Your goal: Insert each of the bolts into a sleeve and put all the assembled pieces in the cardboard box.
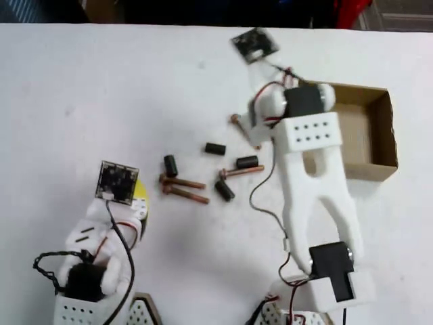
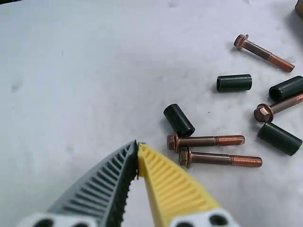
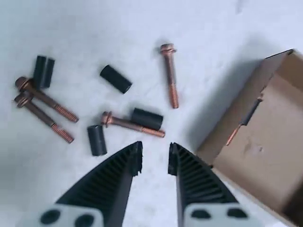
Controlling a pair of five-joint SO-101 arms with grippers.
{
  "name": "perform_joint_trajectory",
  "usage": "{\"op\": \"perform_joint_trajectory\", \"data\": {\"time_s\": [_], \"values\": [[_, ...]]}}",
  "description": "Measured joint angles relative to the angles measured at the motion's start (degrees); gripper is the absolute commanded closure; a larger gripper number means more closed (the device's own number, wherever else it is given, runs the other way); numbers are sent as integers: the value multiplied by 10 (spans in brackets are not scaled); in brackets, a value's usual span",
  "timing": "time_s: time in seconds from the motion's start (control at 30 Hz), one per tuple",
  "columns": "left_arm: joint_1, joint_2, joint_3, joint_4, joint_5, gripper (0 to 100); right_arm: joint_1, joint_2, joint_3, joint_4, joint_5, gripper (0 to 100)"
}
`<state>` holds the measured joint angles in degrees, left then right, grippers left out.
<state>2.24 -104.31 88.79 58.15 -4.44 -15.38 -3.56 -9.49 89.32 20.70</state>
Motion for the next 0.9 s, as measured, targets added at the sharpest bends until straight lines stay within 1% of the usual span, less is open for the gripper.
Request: {"op": "perform_joint_trajectory", "data": {"time_s": [0.1,0.27,0.53,0.67,0.83,0.9], "values": [[0,0,0,0,0,978,-37,0,39,24,0,925],[0,0,0,0,0,978,-84,-13,94,32,-5,925],[0,0,0,0,0,978,-93,-181,194,34,-23,924],[0,0,0,0,0,978,-94,-250,284,-8,-23,924],[0,0,0,0,0,978,-94,-273,388,-88,-23,923],[0,0,0,0,0,978,-94,-272,416,-115,-23,892]]}}
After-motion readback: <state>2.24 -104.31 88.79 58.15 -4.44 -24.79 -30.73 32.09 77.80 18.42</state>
